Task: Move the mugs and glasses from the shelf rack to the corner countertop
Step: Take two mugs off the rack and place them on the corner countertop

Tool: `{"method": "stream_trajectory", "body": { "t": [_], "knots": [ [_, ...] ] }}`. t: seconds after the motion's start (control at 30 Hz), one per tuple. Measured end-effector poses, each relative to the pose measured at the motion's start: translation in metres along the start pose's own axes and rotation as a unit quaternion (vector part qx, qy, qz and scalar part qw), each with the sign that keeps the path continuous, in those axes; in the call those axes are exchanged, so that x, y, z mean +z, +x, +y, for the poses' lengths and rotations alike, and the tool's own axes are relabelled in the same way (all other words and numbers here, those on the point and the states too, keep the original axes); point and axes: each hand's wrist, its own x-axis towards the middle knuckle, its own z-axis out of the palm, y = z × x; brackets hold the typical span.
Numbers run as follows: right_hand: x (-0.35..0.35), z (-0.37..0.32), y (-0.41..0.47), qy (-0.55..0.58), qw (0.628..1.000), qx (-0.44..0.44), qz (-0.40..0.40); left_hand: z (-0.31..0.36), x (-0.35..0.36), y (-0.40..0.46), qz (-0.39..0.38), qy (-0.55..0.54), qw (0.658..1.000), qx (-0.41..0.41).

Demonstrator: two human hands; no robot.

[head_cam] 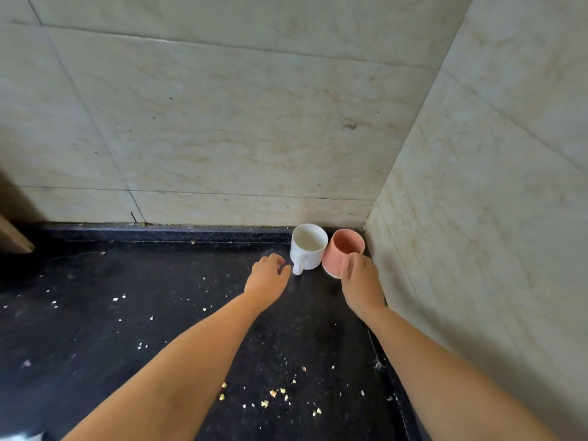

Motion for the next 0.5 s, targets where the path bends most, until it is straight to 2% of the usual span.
{"method": "stream_trajectory", "body": {
  "t": [0.07,0.23,0.37,0.5],
  "knots": [
    [-0.003,-0.013,-0.013,-0.035,0.998,-0.057,0.002,-0.002,-0.009,-0.018,0.029,0.021,0.999,0.026],
    [-0.001,-0.056,-0.044,-0.041,0.983,-0.178,0.002,-0.021,-0.037,-0.069,0.108,0.121,0.984,0.069],
    [0.009,-0.084,-0.075,-0.082,0.954,-0.284,-0.042,-0.053,-0.062,-0.120,0.163,0.169,0.971,0.042],
    [0.024,-0.111,-0.117,-0.094,0.925,-0.354,-0.100,-0.094,-0.076,-0.186,0.204,0.170,0.964,-0.029]
  ]
}}
